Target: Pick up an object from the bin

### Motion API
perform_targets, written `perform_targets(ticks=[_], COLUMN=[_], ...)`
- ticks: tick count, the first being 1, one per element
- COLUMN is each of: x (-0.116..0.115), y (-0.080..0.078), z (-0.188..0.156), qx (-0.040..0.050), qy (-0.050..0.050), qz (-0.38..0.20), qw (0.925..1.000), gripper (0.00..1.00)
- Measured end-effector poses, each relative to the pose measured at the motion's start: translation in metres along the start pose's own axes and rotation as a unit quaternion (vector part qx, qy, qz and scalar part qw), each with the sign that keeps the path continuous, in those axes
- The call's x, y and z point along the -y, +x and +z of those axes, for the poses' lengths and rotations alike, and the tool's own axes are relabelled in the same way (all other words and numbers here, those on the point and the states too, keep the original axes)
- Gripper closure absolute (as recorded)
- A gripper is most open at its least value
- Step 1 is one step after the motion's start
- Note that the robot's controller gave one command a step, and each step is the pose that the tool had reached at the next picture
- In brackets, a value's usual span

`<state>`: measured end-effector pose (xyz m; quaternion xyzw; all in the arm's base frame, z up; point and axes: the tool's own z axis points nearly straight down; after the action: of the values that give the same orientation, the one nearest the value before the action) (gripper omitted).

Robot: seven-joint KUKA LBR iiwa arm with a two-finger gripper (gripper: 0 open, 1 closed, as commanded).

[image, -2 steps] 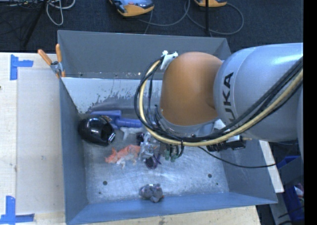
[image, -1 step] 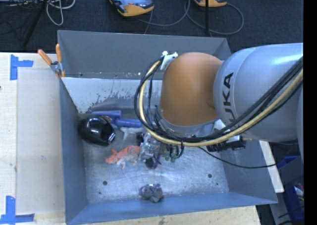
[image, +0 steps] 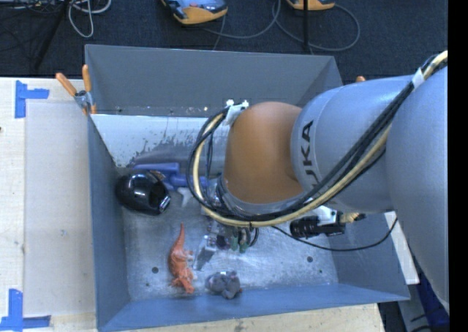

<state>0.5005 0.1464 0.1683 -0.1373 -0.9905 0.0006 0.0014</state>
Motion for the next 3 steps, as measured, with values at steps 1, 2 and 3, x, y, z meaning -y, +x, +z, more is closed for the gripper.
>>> perform_targets(ticks=[1, 2, 3], x=[0.0, -0.009, -0.015], y=[0.0, 0.007, -0.01], z=[0.0, 0.036, 0.09], qx=[0.0002, 0.0025, -0.0124], qy=[0.0, -0.001, -0.001], qz=[0.0, -0.04, -0.168], qw=[1.0, 0.9992, 0.9857], gripper=[0.0, 0.0, 1.0])
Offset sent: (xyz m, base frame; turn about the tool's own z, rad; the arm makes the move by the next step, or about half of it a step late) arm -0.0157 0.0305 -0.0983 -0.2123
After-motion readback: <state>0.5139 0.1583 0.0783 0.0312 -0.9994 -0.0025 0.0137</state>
